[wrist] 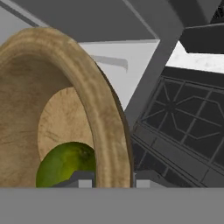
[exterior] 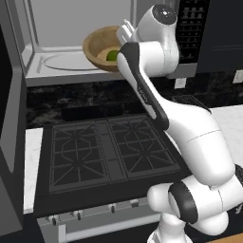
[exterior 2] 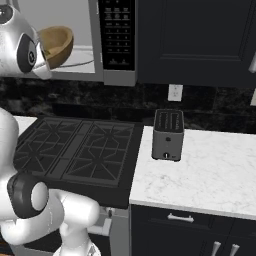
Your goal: Pick the lime from the sink and place it in the bowl. Then pick the bowl and place it in the microwave. Then close the microwave door and press the start button.
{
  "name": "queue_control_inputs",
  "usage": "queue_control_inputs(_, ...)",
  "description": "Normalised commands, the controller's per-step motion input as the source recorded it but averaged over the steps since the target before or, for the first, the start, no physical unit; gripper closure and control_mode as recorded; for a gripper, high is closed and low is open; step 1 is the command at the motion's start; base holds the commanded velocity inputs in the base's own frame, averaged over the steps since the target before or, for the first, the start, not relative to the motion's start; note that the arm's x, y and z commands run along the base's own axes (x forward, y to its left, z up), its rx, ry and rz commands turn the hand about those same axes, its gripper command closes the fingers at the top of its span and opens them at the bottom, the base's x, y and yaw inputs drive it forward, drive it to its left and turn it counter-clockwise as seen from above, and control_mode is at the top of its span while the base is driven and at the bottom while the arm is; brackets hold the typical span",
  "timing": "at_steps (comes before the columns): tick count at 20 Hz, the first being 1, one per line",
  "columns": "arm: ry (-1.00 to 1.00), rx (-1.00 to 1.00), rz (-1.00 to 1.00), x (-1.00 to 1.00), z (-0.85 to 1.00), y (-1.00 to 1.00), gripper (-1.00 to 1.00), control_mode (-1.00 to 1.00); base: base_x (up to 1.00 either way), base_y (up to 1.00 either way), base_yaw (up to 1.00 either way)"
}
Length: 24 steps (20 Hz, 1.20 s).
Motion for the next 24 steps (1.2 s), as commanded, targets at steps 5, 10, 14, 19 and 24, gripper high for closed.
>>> queue_control_inputs(5,-0.01,0.00,0.00,0.80,0.00,0.30,1.00,-1.00,0.00,0.00,0.00)
queue_control_inputs(10,0.02,0.00,0.00,0.74,0.01,0.15,1.00,-1.00,0.00,0.00,0.00)
queue_control_inputs(14,0.08,0.00,0.00,0.52,0.00,0.17,1.00,-1.00,0.00,0.00,0.00)
queue_control_inputs(19,0.09,0.00,0.00,0.21,-0.06,0.20,-1.00,-1.00,0.00,0.00,0.00)
queue_control_inputs(24,0.02,0.00,0.00,0.00,-0.19,0.12,-1.00,-1.00,0.00,0.00,0.00)
